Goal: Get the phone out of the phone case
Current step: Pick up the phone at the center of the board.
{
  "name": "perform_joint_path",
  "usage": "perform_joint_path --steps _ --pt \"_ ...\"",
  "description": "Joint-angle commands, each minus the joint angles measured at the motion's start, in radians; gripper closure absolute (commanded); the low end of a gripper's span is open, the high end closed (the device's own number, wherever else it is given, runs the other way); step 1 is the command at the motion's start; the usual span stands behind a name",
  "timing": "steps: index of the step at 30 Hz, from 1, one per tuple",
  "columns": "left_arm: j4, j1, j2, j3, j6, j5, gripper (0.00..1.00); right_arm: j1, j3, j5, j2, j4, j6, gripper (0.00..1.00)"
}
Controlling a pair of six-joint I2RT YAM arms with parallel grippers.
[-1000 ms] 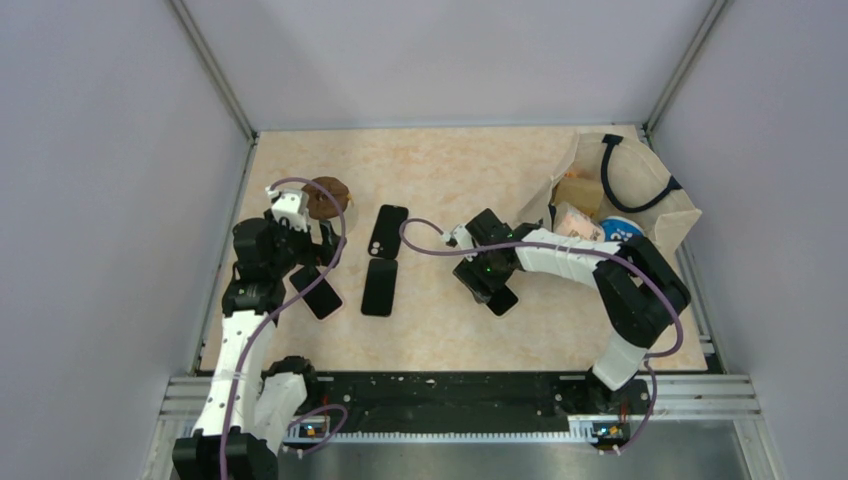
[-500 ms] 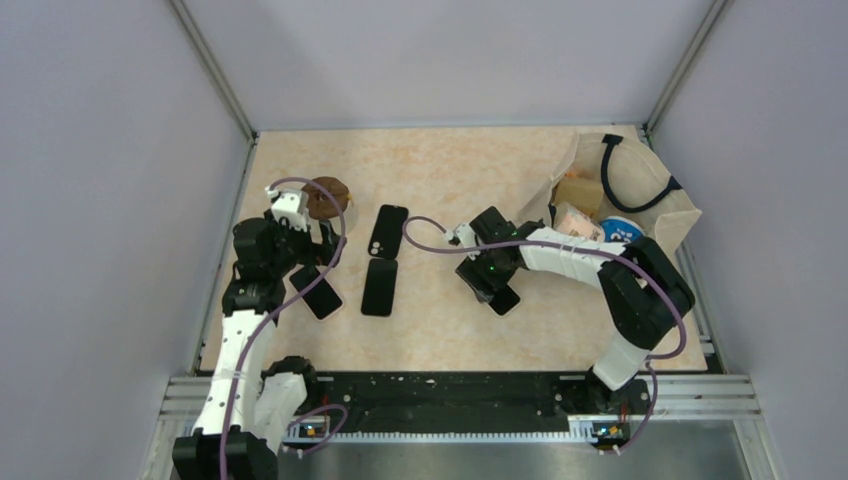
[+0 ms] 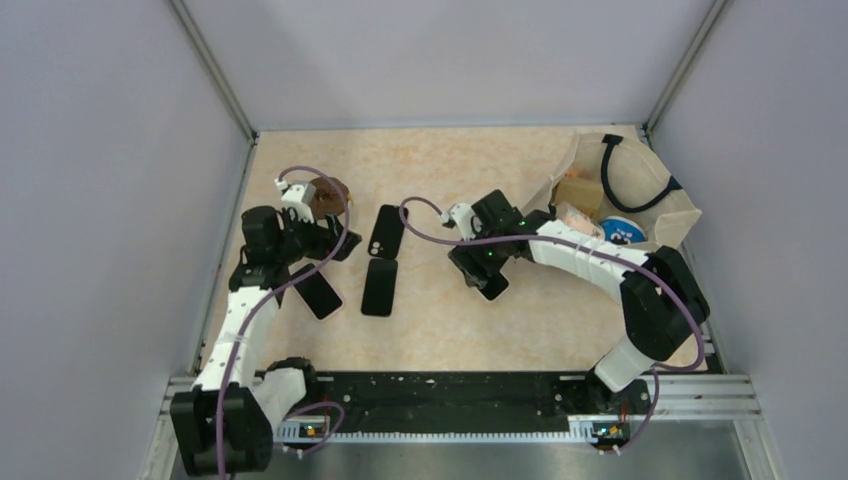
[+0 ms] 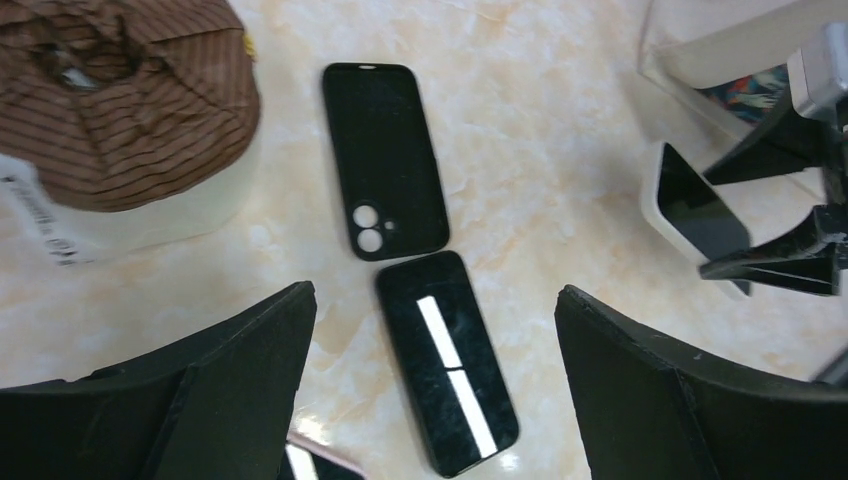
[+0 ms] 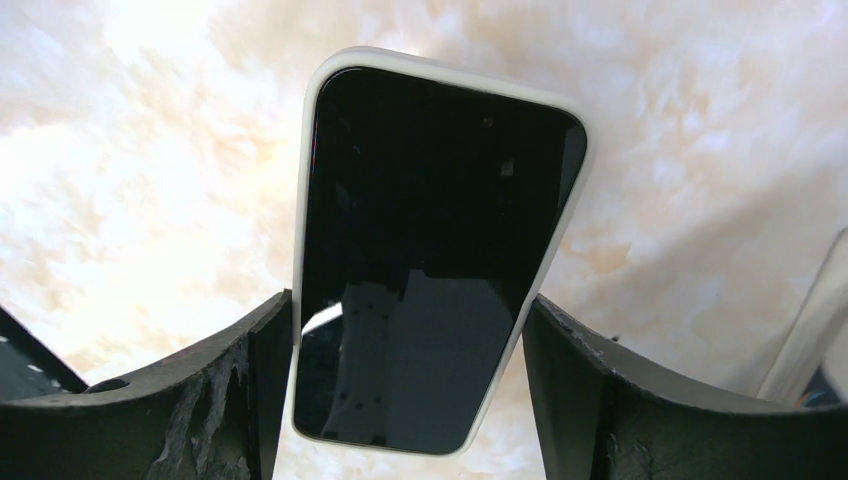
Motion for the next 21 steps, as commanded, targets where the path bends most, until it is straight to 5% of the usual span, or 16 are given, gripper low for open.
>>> perform_joint_path --steps 1,10,21 --pt "0.100 -0.041 0.094 0.104 -0.108 0.169 0.07 0.005 0.162 -0.092 -0.071 0.031 -0.033 0.93" --pt "0.041 -0.256 0.264 0.311 -0.161 0.263 0.10 0.095 0.312 -0.071 -0.069 0.026 -0.087 0.95" --pt "-0.021 -0.353 0.417 0.447 -0.234 0.262 0.16 0.200 0.353 0.012 -0.083 0.027 -0.127 0.96"
